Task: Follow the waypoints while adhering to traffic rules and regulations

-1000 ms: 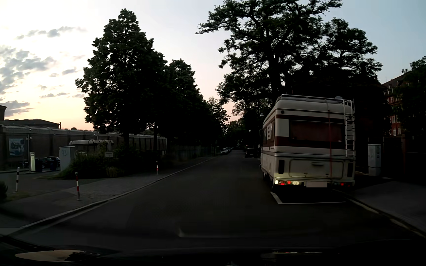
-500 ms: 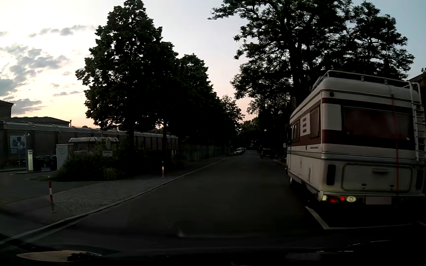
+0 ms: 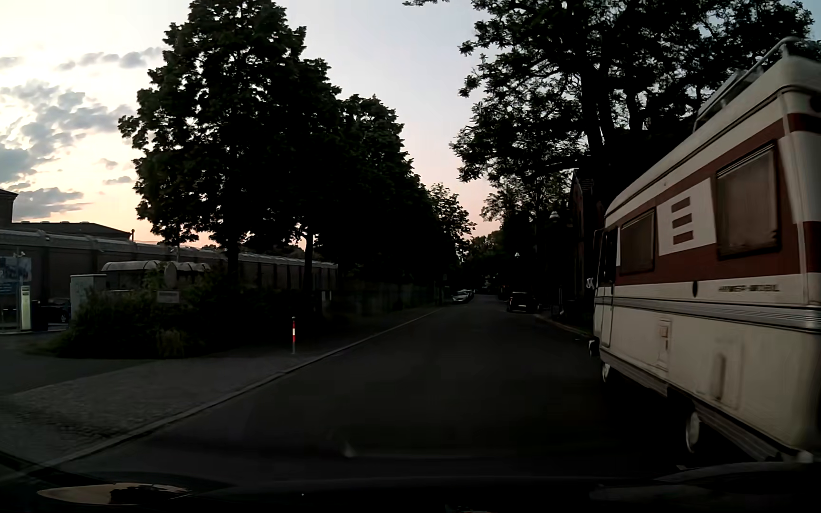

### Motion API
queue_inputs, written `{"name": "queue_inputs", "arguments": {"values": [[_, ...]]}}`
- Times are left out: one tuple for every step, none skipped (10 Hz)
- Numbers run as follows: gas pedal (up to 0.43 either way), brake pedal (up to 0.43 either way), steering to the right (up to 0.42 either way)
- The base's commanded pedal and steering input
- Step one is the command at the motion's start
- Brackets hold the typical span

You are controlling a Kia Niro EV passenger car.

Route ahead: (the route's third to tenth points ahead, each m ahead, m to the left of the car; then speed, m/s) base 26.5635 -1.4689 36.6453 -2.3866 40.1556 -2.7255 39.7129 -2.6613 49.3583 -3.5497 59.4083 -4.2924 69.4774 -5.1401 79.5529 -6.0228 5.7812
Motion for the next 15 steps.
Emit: {"name": "queue_inputs", "arguments": {"values": [[0.138, 0.0, 0.044], [0.138, 0.0, 0.05], [0.138, 0.0, 0.057], [0.138, 0.0, 0.058], [0.15, 0.0, 0.055], [0.15, 0.0, 0.049], [0.15, 0.0, 0.044], [0.15, 0.0, 0.043], [0.15, 0.0, 0.042], [0.15, 0.0, 0.035], [0.15, 0.0, 0.023], [0.15, 0.0, 0.02], [0.15, 0.0, 0.018], [0.15, 0.0, 0.015], [0.15, 0.0, 0.014]]}}
